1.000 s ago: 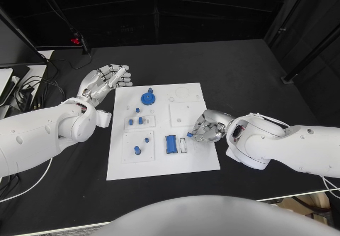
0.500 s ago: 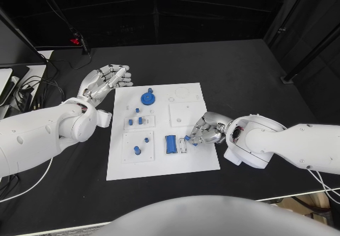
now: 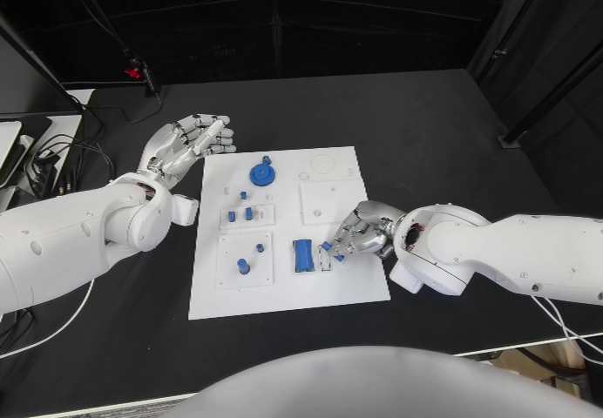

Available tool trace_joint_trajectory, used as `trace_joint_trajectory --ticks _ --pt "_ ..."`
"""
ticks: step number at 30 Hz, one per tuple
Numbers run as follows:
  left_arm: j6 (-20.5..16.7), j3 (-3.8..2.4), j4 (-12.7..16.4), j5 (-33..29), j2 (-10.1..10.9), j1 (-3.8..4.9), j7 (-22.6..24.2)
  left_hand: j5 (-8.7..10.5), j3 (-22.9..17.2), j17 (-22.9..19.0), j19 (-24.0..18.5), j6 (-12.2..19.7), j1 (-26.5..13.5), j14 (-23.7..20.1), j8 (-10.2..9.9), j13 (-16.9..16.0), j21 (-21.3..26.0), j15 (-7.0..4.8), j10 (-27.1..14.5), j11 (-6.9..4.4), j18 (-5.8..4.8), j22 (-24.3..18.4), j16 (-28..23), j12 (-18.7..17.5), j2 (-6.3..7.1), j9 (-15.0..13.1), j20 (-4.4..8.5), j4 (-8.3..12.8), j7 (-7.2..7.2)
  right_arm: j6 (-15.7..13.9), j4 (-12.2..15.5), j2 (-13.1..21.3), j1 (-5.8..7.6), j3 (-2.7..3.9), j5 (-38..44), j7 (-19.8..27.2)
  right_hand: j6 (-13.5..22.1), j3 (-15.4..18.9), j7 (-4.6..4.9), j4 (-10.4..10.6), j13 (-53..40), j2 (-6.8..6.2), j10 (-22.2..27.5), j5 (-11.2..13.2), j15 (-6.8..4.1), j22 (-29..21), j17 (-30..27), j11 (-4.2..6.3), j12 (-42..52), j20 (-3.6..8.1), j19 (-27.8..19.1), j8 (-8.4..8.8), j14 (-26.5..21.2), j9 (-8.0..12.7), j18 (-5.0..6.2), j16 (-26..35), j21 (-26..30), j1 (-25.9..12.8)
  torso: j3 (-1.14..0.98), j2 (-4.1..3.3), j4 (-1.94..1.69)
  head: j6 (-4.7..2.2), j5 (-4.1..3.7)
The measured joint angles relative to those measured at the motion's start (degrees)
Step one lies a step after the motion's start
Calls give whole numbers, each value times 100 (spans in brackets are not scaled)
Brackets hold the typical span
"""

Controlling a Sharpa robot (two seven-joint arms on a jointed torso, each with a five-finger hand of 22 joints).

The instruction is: Assemble the parts on the task board

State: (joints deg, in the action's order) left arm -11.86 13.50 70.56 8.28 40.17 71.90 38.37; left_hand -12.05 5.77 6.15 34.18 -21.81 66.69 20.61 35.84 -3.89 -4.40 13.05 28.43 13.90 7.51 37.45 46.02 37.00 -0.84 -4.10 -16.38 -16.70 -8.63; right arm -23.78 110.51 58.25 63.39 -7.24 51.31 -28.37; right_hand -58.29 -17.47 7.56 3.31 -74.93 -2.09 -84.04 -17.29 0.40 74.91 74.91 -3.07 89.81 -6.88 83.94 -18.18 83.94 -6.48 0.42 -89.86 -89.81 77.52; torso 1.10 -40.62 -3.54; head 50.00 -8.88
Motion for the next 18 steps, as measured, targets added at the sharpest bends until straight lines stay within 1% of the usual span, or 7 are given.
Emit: trace_joint_trajectory --ticks 10,18 --pt "0 0 0 0 2 0 -2 0 0 0 0 0 0 0 0 0 0 0 0 0 0 0 0 0 0 0 0 0 0 -63 -12 -15 0 -1 -357 -2 -5 17 -5 -15 0 0 0 -1 0 0 0 0 0 0 0 24 0 -6 0 0 0 0 -2 1 1 0 9" --pt "0 0 0 0 0 0 -3 0 0 0 0 0 0 0 0 0 0 0 0 0 0 0 0 0 0 0 0 0 0 -76 -8 -9 0 -1 -550 -49 -11 21 -11 -10 0 -1 0 -1 0 0 0 0 0 0 0 30 0 -5 0 0 0 -1 1 3 2 0 -1"
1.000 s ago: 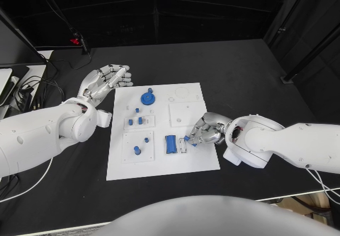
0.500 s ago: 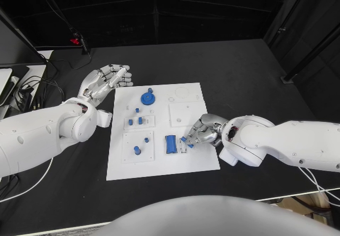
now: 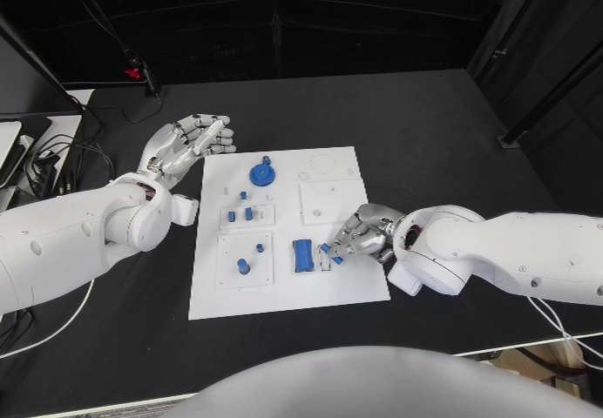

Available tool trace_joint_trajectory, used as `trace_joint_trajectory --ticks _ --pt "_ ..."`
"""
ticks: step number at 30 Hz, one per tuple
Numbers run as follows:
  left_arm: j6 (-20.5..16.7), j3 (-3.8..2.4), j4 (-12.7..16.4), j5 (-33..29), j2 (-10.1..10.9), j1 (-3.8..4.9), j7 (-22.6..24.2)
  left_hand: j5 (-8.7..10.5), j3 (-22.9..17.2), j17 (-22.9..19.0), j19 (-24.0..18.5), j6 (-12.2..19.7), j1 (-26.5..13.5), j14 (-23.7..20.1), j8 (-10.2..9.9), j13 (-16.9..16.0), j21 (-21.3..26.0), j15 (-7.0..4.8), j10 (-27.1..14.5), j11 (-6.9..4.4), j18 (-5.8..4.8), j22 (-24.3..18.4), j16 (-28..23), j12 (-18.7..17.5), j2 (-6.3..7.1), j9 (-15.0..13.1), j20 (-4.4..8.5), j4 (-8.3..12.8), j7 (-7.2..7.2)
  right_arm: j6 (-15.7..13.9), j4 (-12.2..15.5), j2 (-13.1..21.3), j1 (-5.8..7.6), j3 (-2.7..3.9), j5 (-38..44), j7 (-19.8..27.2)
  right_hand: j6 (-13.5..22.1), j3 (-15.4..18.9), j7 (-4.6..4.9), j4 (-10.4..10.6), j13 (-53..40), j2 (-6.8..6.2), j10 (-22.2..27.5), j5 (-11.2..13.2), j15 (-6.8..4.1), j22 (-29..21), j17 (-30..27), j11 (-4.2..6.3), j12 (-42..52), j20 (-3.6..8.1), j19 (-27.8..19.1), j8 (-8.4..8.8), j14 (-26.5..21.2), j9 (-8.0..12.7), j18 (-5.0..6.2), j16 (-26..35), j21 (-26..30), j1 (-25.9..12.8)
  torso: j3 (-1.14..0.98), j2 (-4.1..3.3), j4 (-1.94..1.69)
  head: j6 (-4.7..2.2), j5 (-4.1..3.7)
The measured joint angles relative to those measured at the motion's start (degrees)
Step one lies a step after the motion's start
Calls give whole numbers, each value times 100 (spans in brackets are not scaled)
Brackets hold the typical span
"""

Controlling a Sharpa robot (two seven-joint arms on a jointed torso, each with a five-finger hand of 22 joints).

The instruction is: Assemble the parts on the task board

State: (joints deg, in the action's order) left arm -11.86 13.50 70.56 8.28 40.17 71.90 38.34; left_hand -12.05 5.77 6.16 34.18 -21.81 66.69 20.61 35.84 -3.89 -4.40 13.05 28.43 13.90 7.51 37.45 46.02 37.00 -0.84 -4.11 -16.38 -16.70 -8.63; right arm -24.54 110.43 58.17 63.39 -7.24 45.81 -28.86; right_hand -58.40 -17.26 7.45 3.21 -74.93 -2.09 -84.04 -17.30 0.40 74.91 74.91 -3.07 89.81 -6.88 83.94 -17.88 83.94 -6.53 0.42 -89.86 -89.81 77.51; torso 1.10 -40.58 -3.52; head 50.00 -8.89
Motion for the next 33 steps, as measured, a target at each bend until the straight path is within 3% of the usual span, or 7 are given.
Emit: trace_joint_trajectory --ticks 33 --pt "0 0 3 0 4 0 -4 0 0 -11 0 -1 0 0 23 0 0 0 0 0 0 -8 0 0 0 0 0 0 0 -90 -34 -52 0 0 -436 -193 -60 91 -20 59 0 45 0 -21 0 0 0 0 0 0 0 102 0 10 0 0 0 -93 -1 -3 -1 0 -1"
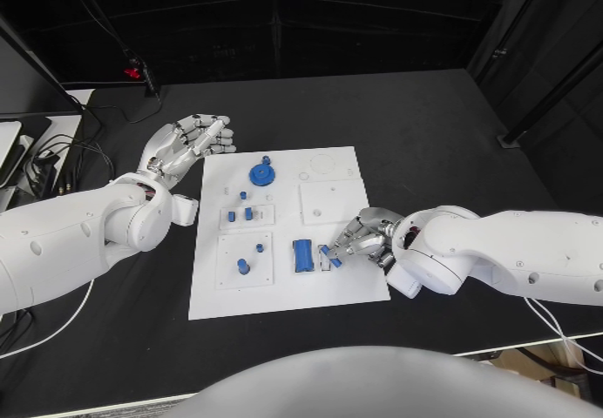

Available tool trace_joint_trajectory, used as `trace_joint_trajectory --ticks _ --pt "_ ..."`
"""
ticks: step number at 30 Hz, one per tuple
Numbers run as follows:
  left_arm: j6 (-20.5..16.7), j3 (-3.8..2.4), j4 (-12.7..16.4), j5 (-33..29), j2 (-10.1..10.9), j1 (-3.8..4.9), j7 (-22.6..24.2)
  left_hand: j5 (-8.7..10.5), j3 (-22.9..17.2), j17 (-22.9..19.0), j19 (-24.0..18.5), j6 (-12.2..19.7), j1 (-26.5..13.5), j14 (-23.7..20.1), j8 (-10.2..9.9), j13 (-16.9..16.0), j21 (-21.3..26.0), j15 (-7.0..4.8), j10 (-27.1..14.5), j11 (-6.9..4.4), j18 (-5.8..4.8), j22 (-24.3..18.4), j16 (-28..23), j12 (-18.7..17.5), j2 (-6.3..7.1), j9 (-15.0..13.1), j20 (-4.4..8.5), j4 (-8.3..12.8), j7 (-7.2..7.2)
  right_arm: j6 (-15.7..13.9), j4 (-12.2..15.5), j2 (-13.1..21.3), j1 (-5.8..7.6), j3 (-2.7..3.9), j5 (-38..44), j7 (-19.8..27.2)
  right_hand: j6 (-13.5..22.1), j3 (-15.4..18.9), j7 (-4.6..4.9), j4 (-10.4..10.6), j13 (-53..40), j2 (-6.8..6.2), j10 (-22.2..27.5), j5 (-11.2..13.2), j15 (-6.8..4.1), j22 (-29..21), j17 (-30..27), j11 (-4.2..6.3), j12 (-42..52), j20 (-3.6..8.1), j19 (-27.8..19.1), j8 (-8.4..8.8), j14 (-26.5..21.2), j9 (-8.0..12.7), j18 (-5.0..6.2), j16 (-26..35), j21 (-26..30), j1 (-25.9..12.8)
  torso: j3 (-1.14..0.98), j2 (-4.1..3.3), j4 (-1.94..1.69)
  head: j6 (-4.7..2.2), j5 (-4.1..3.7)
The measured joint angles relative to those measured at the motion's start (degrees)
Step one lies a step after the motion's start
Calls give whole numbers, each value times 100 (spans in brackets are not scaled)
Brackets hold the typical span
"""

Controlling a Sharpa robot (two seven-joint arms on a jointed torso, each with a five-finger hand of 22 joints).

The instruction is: Assemble the parts on the task board

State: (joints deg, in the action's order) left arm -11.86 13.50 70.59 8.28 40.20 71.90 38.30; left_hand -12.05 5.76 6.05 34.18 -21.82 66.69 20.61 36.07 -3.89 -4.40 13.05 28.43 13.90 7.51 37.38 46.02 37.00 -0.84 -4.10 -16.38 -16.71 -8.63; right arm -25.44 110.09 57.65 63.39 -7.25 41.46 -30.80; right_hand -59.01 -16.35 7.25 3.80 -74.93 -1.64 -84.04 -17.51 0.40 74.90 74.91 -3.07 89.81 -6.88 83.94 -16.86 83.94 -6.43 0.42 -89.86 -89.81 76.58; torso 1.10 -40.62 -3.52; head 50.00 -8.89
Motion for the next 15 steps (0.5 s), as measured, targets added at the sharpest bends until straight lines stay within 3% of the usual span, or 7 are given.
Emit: trace_joint_trajectory --ticks 15 --pt "0 0 -4 0 -5 0 -2 0 0 1 0 0 0 0 0 0 0 0 0 0 0 0 0 0 0 0 0 0 0 -69 -15 -3 0 0 -285 14 -116 109 -67 76 0 1 0 -24 0 0 0 0 0 0 0 74 0 6 0 0 0 -121 -1 1 1 0 -12"
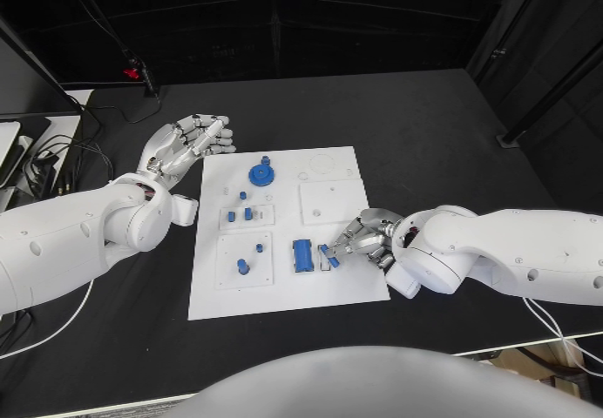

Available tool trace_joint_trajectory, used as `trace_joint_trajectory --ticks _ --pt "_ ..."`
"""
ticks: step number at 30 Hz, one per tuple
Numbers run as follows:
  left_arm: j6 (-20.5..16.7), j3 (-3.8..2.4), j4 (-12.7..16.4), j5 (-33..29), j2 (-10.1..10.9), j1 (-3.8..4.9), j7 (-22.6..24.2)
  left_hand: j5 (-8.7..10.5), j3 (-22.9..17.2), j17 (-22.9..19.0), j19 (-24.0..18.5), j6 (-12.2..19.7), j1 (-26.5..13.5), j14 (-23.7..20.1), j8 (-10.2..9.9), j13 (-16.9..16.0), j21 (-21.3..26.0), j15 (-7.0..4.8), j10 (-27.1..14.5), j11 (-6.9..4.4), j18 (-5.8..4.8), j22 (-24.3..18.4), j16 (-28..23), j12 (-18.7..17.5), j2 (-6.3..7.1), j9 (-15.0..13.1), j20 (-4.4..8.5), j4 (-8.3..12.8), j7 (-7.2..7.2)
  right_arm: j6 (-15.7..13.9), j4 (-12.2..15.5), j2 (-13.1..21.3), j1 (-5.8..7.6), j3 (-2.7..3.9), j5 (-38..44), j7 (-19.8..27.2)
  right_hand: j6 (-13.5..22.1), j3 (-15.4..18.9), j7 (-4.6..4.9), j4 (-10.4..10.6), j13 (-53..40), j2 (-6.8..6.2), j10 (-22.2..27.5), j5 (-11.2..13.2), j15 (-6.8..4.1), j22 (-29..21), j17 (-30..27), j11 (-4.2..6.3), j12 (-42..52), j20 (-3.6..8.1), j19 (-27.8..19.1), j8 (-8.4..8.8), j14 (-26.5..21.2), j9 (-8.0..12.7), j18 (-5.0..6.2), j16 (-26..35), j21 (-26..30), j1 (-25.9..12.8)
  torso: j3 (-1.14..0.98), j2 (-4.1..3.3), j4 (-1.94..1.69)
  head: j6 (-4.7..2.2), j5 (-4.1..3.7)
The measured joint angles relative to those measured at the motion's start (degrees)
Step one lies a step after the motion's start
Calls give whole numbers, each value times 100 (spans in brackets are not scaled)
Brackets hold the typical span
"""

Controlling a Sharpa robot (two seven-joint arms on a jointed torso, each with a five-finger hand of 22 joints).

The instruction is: Assemble the parts on the task board

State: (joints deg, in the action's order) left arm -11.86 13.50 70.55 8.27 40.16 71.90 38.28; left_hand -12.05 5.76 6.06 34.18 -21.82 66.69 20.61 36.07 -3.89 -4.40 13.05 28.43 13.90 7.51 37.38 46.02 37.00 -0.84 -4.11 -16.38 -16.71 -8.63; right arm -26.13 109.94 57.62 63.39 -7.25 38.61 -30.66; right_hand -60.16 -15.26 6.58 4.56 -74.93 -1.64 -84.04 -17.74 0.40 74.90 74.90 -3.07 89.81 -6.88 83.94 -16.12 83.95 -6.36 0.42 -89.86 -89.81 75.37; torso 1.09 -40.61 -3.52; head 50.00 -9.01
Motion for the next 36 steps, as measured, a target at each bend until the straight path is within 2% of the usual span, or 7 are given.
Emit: trace_joint_trajectory --ticks 19,30,36 --pt "0 0 0 0 -8 0 -1 0 0 -6 0 0 0 0 0 5 0 0 0 0 0 0 22 22 0 0 0 0 0 -11 -44 -52 0 0 -67 -93 -21 53 -20 53 0 22 0 0 0 0 0 0 0 0 0 84 0 11 0 0 0 -83 0 1 0 0 3" --pt "0 0 -2 0 -14 0 -2 0 0 -6 0 0 0 0 0 5 0 0 0 0 0 0 22 22 0 0 0 0 0 0 -53 -72 2 1 -75 -172 -91 230 -15 137 0 -100 0 17 0 0 0 0 0 0 0 187 0 -2 0 0 0 -264 2 1 0 0 5" --pt "1 0 -2 0 -18 0 -2 0 0 -6 0 0 0 0 0 4 0 0 0 0 0 0 22 22 0 0 0 0 0 8 -57 -83 2 1 -77 -196 -99 253 -23 161 0 -66 0 28 0 0 0 0 0 0 0 216 0 5 0 0 0 -294 2 1 0 0 5"
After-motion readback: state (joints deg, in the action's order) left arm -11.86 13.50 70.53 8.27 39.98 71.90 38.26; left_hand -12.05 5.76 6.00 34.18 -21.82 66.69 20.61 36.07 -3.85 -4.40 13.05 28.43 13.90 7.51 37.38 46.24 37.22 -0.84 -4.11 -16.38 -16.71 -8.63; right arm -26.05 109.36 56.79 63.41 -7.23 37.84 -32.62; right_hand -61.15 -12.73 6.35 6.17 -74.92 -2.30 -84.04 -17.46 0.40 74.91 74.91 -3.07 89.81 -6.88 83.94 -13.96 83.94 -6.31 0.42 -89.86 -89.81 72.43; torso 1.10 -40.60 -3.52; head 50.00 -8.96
